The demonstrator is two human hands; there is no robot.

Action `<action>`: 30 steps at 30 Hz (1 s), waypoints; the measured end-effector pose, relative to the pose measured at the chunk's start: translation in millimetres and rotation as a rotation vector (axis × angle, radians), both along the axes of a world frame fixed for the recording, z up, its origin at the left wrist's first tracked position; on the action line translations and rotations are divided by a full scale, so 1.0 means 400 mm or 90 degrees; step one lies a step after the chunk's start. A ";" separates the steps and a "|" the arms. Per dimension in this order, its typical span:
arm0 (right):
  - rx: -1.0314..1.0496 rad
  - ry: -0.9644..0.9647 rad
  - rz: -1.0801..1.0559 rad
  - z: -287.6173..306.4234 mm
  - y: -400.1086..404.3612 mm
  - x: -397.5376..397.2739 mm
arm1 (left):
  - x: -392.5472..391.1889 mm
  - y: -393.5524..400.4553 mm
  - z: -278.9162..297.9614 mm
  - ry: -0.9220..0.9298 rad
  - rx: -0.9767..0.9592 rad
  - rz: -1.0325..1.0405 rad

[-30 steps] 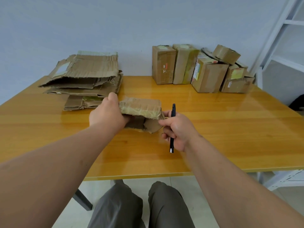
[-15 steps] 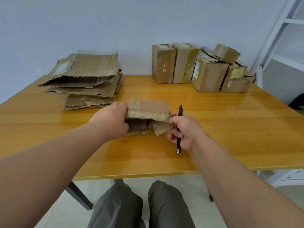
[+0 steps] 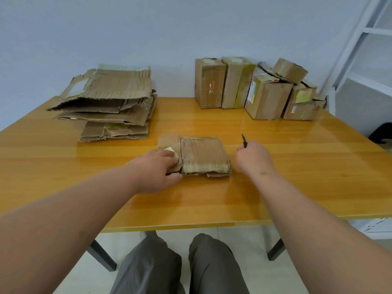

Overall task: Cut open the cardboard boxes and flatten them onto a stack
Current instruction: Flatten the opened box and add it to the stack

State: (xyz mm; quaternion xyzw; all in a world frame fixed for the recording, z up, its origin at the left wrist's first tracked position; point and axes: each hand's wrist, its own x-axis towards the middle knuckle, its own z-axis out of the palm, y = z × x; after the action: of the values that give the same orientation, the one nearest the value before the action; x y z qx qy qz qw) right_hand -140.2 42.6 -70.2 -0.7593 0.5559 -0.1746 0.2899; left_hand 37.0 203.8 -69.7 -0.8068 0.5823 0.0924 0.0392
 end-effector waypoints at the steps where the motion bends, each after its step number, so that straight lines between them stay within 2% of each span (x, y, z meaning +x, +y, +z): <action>1: -0.078 0.021 0.057 0.002 0.011 0.003 | 0.001 -0.005 0.004 0.024 -0.009 0.016; 3: -0.174 0.012 0.187 0.002 0.039 0.017 | 0.003 -0.018 0.009 0.075 -0.042 0.054; 5: -0.212 0.027 0.310 -0.013 0.057 0.039 | 0.004 -0.035 0.008 0.071 -0.068 0.085; 9: -0.209 0.201 0.433 -0.064 0.067 0.062 | -0.012 -0.066 -0.011 -0.026 -0.050 0.106; 13: -0.185 0.259 0.433 -0.080 0.062 0.062 | -0.019 -0.077 -0.040 -0.107 -0.036 0.074; 16: -0.178 0.288 0.419 -0.055 0.058 0.075 | -0.014 -0.077 -0.072 -0.010 -0.048 0.062; 18: -0.230 0.293 0.385 -0.039 0.056 0.086 | -0.005 -0.078 -0.087 0.046 -0.028 0.064; 20: -0.282 0.281 0.369 -0.053 0.059 0.093 | -0.001 -0.081 -0.097 0.038 -0.010 0.054; 25: -0.228 0.294 0.402 -0.087 0.053 0.100 | 0.017 -0.104 -0.067 0.011 0.056 0.031; 30: -0.281 0.252 0.375 -0.077 0.047 0.104 | 0.022 -0.117 -0.079 0.022 -0.048 0.055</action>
State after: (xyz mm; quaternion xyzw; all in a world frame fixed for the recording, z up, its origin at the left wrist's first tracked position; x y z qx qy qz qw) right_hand -98.8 61.2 -101.0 -0.9487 0.3090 -0.0493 0.0453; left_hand 45.6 157.0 -101.4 -0.8301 0.5508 0.0862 -0.0051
